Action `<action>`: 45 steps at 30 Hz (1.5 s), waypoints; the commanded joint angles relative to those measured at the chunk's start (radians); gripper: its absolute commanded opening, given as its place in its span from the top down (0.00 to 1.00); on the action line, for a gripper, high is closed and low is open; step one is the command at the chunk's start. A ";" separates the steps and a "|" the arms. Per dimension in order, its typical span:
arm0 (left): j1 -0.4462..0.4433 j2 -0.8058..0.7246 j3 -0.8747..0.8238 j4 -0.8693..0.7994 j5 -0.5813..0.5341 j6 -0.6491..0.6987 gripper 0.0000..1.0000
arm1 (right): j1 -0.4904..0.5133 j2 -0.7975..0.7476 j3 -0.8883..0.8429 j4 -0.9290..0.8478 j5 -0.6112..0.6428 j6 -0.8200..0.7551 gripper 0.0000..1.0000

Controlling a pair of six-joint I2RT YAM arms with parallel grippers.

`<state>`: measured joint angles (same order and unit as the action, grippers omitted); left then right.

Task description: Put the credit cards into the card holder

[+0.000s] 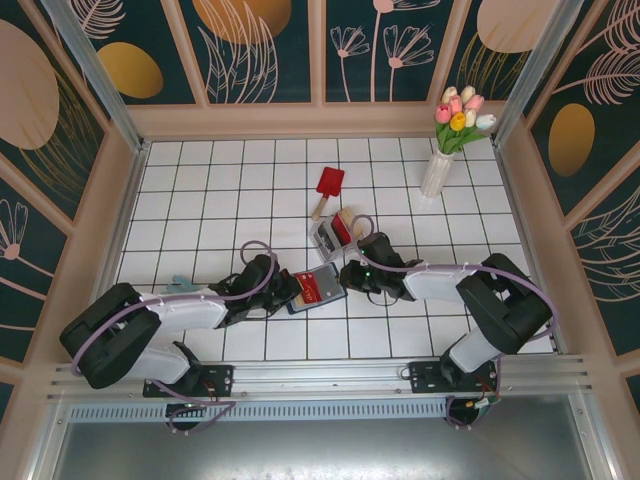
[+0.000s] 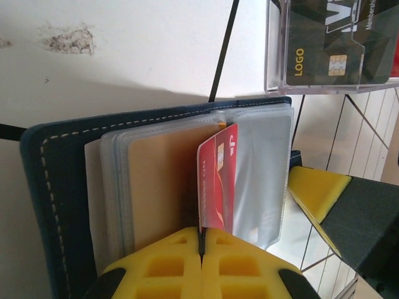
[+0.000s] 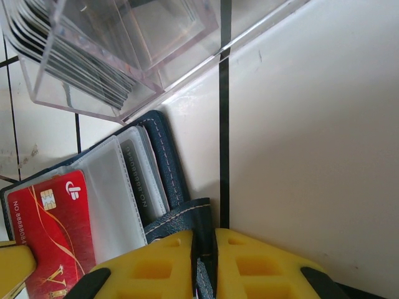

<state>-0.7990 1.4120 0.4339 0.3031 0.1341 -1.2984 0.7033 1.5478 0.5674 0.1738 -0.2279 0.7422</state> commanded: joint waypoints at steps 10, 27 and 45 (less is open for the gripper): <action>-0.009 0.043 0.040 -0.083 0.044 0.009 1.00 | 0.024 0.030 0.017 -0.027 0.013 0.012 0.84; -0.010 -0.049 0.009 -0.161 -0.012 -0.011 1.00 | 0.025 0.031 0.022 -0.033 0.020 0.010 0.84; -0.009 0.039 0.092 -0.113 0.046 -0.002 1.00 | 0.033 0.039 0.024 -0.027 0.021 0.009 0.85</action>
<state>-0.7998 1.4464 0.5182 0.1837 0.1562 -1.3064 0.7181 1.5570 0.5793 0.1722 -0.2092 0.7422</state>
